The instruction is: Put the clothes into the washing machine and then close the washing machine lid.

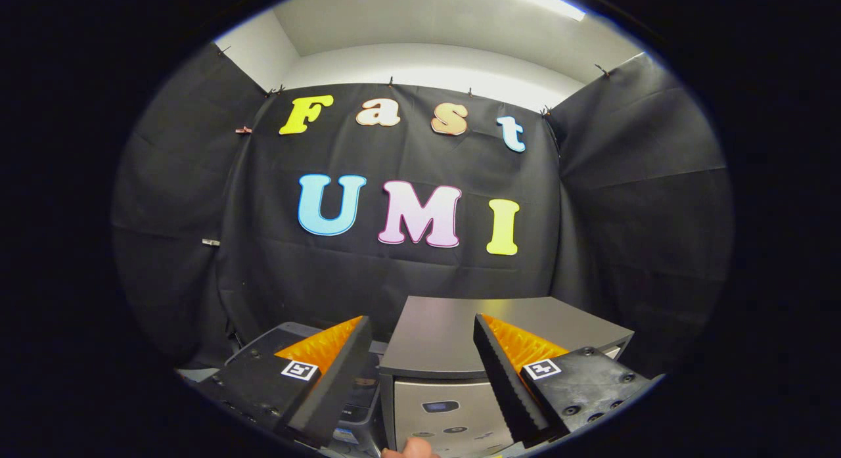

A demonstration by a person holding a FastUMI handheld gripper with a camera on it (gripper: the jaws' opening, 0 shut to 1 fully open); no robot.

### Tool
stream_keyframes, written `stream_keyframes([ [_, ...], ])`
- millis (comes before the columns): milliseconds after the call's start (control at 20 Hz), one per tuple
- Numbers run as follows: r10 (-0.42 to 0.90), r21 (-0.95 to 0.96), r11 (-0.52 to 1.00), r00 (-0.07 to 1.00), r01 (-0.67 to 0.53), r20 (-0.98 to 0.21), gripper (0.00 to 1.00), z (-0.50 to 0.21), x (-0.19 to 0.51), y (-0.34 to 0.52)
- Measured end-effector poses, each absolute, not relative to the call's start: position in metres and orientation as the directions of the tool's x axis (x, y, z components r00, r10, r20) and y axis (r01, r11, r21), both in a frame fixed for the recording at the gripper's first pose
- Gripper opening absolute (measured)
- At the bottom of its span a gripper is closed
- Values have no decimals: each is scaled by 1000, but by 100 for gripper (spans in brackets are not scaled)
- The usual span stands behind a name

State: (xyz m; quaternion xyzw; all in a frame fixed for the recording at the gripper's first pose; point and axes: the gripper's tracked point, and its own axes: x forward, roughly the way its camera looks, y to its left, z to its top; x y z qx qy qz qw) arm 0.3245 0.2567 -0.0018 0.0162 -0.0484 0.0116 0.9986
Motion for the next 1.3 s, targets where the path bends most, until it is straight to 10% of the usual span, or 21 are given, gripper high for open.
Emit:
stream_keyframes([
  [1300,96,3,995,990,-97,101,97,-2,325,267],
])
